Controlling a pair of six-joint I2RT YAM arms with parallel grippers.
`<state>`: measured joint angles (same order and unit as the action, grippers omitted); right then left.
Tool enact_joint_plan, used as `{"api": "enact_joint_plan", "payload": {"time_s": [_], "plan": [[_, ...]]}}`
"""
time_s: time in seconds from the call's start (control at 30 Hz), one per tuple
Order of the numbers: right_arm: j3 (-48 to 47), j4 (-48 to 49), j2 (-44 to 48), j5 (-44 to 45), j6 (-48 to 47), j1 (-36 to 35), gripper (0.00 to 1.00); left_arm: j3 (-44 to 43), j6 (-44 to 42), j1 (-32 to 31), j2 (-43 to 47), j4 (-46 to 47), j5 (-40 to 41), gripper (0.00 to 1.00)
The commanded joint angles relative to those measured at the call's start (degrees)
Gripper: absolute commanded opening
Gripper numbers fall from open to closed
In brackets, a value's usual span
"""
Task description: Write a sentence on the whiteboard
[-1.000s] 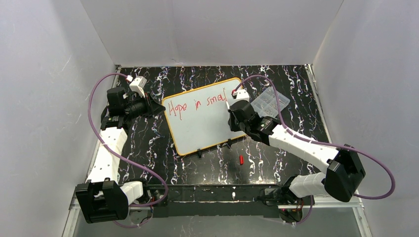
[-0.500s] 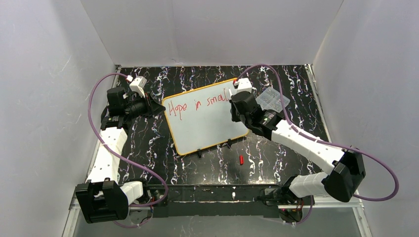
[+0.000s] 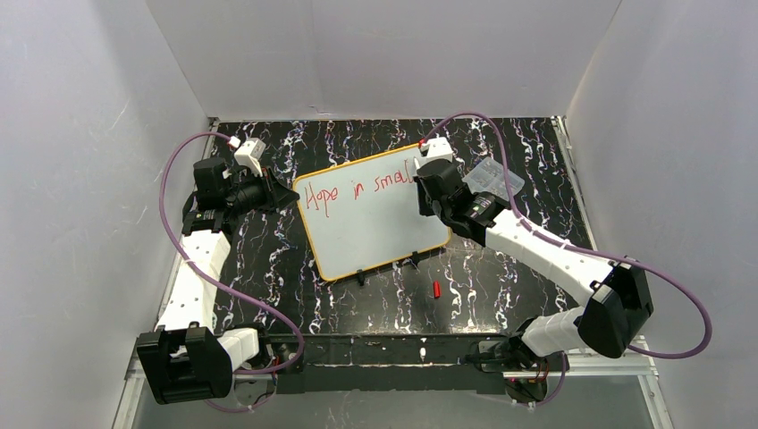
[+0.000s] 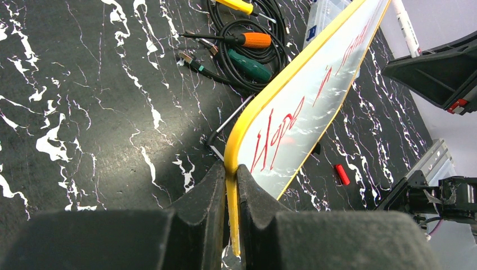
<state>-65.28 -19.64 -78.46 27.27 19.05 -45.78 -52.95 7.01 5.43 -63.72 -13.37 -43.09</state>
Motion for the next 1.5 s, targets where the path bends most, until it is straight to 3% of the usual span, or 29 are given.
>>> {"api": "enact_joint_plan", "payload": {"time_s": [0.0,0.83,1.47], "plan": [[-1.8,0.7,-0.2,-0.5,-0.9,0.4,0.01,-0.1,-1.0,-0.3,1.5,0.4,-1.9,0.00],[7.6,-1.7,4.1,-6.3,6.2,0.3,0.01,0.0,-0.9,-0.3,2.0,0.4,-2.0,0.00],[2.9,-4.9,6.4,2.2,3.1,0.3,0.01,0.0,-0.9,-0.3,2.0,0.4,-1.7,0.00]]}}
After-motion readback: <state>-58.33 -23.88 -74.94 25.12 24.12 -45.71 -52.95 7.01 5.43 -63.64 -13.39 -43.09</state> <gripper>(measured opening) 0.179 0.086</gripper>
